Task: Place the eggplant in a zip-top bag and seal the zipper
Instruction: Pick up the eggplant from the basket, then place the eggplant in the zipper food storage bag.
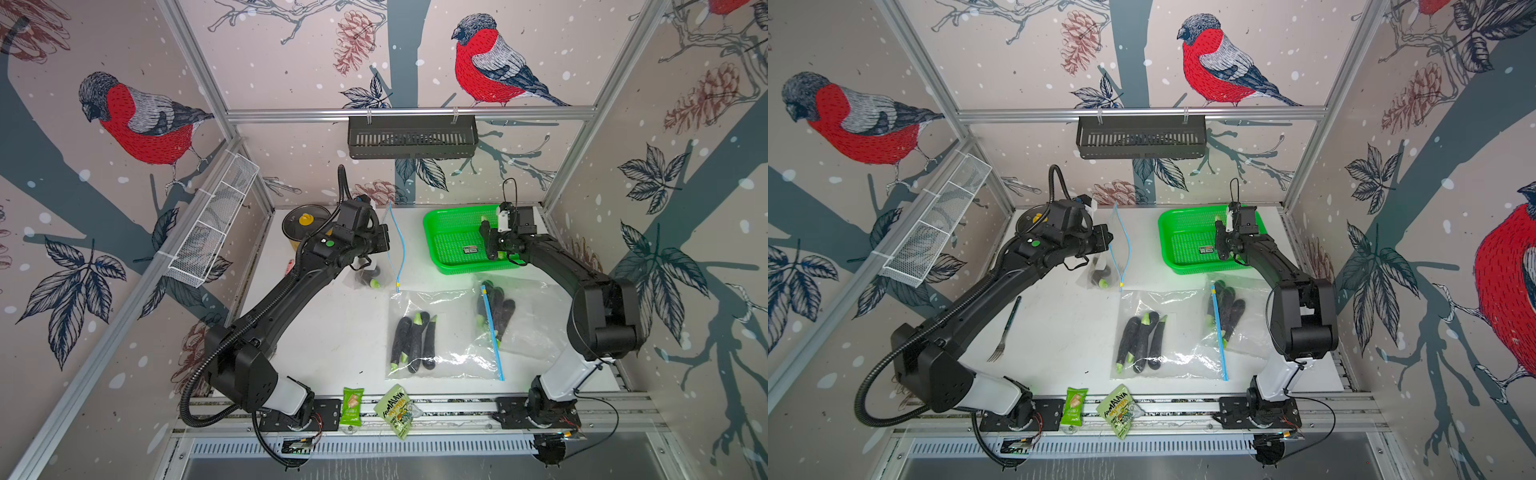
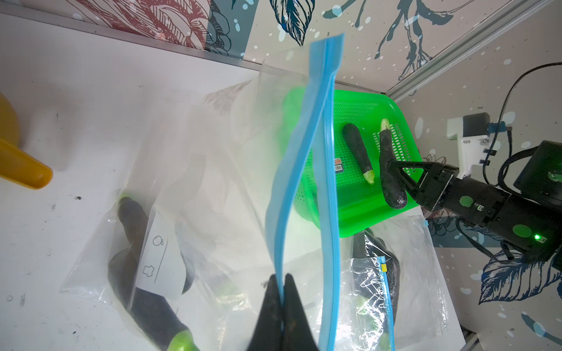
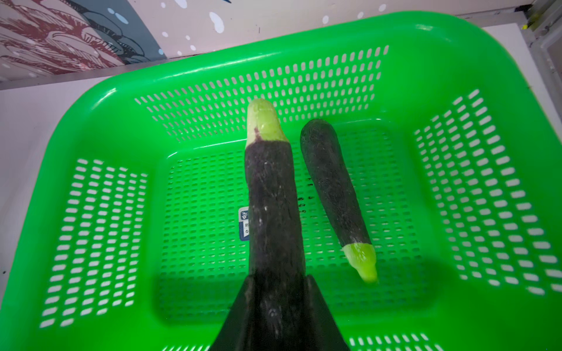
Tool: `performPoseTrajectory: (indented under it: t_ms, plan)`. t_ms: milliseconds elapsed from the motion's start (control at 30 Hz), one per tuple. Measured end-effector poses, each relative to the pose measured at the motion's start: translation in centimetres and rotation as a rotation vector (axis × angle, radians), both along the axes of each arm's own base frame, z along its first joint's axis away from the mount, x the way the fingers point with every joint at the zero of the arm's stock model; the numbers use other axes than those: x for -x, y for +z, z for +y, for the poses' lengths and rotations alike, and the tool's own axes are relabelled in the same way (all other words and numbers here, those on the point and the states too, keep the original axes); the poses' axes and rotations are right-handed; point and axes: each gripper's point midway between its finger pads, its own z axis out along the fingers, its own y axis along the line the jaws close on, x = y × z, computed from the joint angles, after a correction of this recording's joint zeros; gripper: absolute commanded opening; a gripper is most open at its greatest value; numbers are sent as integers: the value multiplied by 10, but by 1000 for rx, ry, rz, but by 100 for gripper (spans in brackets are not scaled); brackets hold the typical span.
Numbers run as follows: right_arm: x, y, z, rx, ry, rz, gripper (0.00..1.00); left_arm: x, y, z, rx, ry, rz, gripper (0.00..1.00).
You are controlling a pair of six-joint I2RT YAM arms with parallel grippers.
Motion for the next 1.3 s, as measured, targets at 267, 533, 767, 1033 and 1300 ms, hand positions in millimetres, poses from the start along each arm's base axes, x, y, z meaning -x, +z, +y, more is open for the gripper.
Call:
performPoseTrajectory:
  t_ms: [267, 533, 767, 1033, 1300]
  plan:
    - [3, -1, 7, -61, 31, -8, 20, 3, -1, -1, 9, -7, 3, 0]
    - [18, 52, 38, -171, 161, -146, 18, 2, 0, -2, 19, -7, -3, 0]
    - [59, 123, 87, -289, 335, -319, 18, -1, 3, -4, 23, -9, -6, 0]
    - [117, 174, 177, -451, 588, -418, 18, -1, 4, -4, 24, -10, -8, 0]
    - [139, 182, 242, -601, 651, -407, 19, -1, 5, -4, 26, -8, -8, 0]
